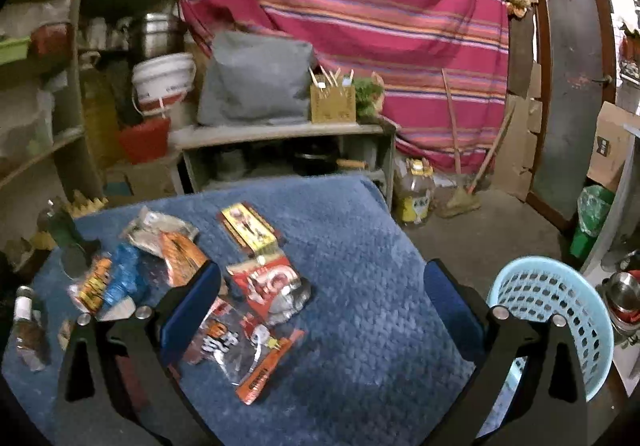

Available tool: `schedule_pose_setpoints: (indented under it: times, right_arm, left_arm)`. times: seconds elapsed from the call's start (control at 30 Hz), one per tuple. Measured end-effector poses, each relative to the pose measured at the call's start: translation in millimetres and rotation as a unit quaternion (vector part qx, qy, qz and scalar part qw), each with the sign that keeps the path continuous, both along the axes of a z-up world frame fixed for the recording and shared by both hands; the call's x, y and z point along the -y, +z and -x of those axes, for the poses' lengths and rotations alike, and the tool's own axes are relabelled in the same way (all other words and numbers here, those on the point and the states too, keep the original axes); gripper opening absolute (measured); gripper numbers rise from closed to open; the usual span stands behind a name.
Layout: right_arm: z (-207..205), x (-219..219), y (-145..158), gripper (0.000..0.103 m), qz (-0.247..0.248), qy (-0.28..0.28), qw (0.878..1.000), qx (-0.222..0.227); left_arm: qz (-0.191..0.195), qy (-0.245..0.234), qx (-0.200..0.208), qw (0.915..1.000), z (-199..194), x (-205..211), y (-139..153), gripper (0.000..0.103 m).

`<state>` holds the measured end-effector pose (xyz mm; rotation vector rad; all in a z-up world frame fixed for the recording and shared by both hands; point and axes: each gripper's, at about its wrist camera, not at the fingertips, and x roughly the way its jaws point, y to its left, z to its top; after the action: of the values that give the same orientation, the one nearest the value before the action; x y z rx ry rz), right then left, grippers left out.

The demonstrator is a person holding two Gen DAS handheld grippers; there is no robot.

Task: Collect trash
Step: 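Grasp the crumpled brown paper bag with the left tool while the right tool grasps the orange snack wrapper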

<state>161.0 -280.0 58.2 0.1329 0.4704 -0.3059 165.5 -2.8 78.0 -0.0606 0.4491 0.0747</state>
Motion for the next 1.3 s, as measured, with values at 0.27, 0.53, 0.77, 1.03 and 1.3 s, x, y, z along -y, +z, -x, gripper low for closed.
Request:
schedule_pose_setpoints:
  times: [0.27, 0.53, 0.77, 1.03, 1.3]
  right_arm:
    - [1, -1, -23, 0.099, 0.018, 0.006, 1.000, -0.003]
    - [-7, 5, -35, 0.099, -0.002, 0.007, 1.000, -0.029]
    - [-13, 6, -45, 0.099, -0.008, 0.007, 0.999, -0.047]
    - [-14, 12, -51, 0.099, -0.033, 0.026, 0.997, -0.060]
    - [-20, -1, -61, 0.099, -0.010, 0.042, 0.995, -0.091]
  left_arm:
    - [-0.024, 0.018, -0.048, 0.9984, -20, -15, -36, 0.098]
    - [-0.035, 0.017, -0.083, 0.9958, -43, -12, -64, 0.098]
    - [-0.021, 0.004, -0.112, 0.9935, -54, -8, -83, 0.098]
    - [-0.027, -0.002, -0.133, 0.9908, -60, -6, -91, 0.082]
    - [-0.029, -0.028, -0.169, 0.9847, -68, -1, -103, 0.055]
